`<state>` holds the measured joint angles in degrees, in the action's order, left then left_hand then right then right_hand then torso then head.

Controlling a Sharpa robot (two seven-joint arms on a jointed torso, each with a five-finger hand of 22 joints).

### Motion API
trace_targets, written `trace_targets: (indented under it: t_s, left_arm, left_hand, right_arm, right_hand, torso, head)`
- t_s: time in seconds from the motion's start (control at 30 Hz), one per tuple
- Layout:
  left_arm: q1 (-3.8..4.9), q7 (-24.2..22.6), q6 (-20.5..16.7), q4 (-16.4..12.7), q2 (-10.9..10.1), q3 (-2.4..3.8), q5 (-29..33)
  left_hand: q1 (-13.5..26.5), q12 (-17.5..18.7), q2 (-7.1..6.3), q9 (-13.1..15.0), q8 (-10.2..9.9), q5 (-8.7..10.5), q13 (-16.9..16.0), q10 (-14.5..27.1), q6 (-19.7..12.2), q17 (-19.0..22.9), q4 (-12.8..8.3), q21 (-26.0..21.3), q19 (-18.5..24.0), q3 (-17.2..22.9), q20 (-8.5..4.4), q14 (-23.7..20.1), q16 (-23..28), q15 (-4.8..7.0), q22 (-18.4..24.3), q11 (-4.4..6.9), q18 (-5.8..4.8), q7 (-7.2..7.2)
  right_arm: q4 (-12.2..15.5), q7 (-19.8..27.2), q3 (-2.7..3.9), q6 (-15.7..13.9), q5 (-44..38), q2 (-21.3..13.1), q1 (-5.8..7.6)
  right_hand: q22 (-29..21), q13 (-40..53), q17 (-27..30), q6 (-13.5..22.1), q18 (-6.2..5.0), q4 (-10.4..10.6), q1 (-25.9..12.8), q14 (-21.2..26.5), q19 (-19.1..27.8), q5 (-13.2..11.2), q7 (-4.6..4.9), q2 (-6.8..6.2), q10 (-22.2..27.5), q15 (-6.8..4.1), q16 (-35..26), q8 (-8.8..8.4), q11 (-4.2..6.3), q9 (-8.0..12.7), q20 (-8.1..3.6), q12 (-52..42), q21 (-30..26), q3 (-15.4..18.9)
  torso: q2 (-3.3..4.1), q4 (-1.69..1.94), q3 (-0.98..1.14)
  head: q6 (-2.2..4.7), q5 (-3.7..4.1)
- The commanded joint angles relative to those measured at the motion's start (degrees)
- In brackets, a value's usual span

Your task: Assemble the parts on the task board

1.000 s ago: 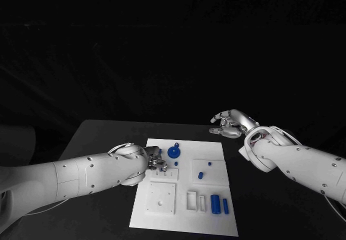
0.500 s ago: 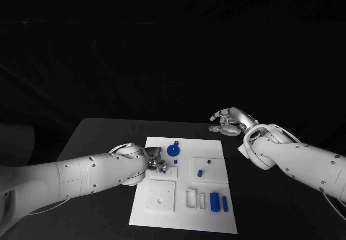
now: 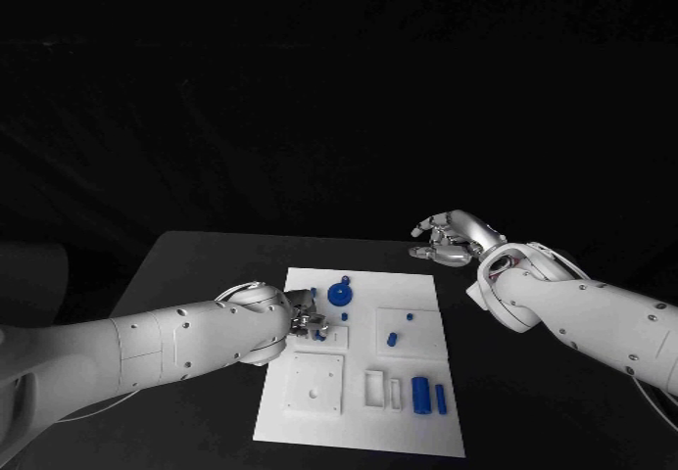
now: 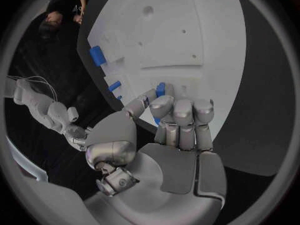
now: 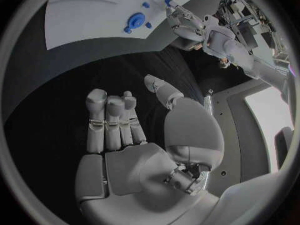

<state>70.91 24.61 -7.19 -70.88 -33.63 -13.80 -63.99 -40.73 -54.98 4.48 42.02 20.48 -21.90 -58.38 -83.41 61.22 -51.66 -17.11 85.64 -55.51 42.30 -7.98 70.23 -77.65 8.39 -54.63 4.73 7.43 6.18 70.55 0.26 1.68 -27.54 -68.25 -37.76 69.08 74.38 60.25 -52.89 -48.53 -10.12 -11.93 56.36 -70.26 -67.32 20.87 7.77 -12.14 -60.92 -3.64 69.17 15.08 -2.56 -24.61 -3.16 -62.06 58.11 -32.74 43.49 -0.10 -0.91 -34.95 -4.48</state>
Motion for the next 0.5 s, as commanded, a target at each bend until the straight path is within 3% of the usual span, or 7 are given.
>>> trace_targets:
  t_s: [0.03, 0.3, 0.5]
  left_arm:
    - [-0.02, -0.8, 0.8, 0.0, 0.2, 0.05, 0.4]
    - [-0.12, -1.2, -0.3, -0.2, 0.2, 0.05, 0.4]
    - [-0.16, -1.8, -2.6, -1.7, -0.9, 0.05, 0.0]
  left_hand:
    - [-0.1, -0.3, 0.62, 6.7, 0.1, -0.28, 0.1, 2.8, 9.5, 0.1, 0.3, 0.0, 0.0, 0.6, -7.51, 4.5, -0.3, 5.07, -0.1, 2.96, 3.52, -7.52]
    - [0.1, -0.2, 0.66, 6.8, 0.0, 0.07, 0.2, 2.8, 9.5, 0.2, 0.3, 0.0, 0.1, 0.8, -7.49, 4.4, -0.3, 5.07, -0.1, 2.94, 3.57, -7.5]
    - [0.0, -0.2, 0.74, 6.8, 0.0, 0.14, 0.3, 2.8, 9.5, 0.2, 0.3, 0.0, 0.1, 0.9, -7.5, 4.4, -0.3, 5.08, -0.1, 2.95, 3.6, -7.51]
  right_arm:
    - [0.0, 0.2, 0.03, 0.7, 0.0, 0.1, 0.0]
    - [0.0, 0.2, 0.03, 0.7, 0.0, 0.1, 0.0]
    - [0.0, 0.2, 0.03, 0.7, 0.0, 0.0, 0.0]
  right_hand:
    - [0.1, -0.1, 0.0, 0.6, -4.88, 0.1, 0.6, -0.2, -0.3, 0.4, 1.18, -0.02, 0.1, -0.29, 0.2, 0.13, 0.17, -0.1, -0.28, -0.3, -0.4, 0.1]
    - [0.1, -0.1, 0.1, 0.6, -4.88, 0.1, 0.6, -0.2, -0.3, 0.5, 1.18, 0.0, 0.1, -0.29, 0.2, 0.14, 0.17, -0.1, -0.28, -0.4, -0.4, 0.1]
    - [0.1, -0.1, 0.1, 0.6, -4.88, 0.2, 0.5, -0.2, -0.3, 0.5, 1.18, 0.02, 0.1, -0.3, 0.3, 0.16, 0.17, -0.1, -0.27, -0.4, -0.4, 0.1]
  torso:
    - [0.0, 0.03, -0.02]
    - [0.0, 0.04, -0.02]
    - [-0.01, 0.03, -0.03]
  head:
    - [0.0, 0.05]
    - [0.12, 0.09]
    - [0.18, 0.02]
